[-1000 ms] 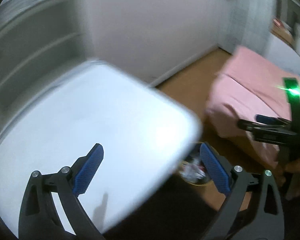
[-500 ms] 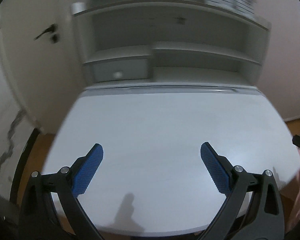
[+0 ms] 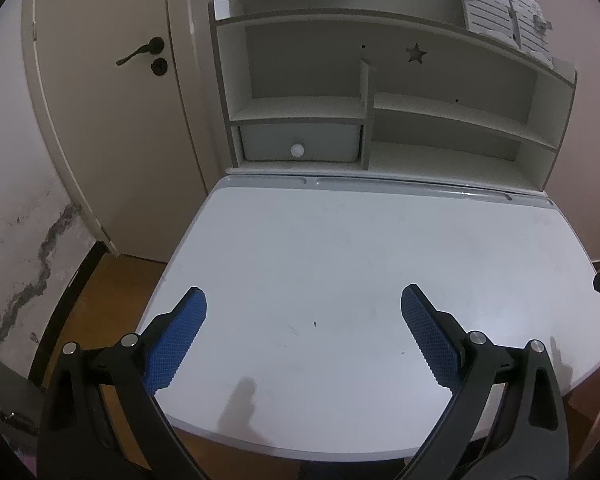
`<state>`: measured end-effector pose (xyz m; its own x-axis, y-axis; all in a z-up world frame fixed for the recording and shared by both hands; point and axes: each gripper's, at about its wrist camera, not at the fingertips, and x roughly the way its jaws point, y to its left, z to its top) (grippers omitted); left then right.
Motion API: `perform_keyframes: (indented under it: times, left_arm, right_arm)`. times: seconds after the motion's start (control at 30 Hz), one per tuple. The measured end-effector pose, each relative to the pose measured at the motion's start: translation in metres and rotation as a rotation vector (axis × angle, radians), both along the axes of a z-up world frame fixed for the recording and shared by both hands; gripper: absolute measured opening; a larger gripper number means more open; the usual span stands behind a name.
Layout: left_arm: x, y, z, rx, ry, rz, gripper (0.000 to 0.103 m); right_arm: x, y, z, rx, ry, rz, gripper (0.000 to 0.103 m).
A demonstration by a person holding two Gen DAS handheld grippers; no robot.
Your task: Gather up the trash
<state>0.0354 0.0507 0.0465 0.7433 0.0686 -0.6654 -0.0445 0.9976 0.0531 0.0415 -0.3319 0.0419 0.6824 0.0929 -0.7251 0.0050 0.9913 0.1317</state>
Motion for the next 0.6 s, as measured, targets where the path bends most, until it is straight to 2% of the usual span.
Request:
perform_keyframes:
  times: [0.27,0.6]
  left_arm:
    - [-0.007,-0.007,0.0,-0.023,-0.004,-0.009,0.095]
    - [-0.01,-0.005,-0.003,-0.007,0.006,-0.022,0.095]
  right_arm:
    - [-0.002,0.002,0.004,-0.024,-0.005,0.005,0.093]
    - [-0.002,0.009,0.001,-0.013,-0.002,0.001,0.093]
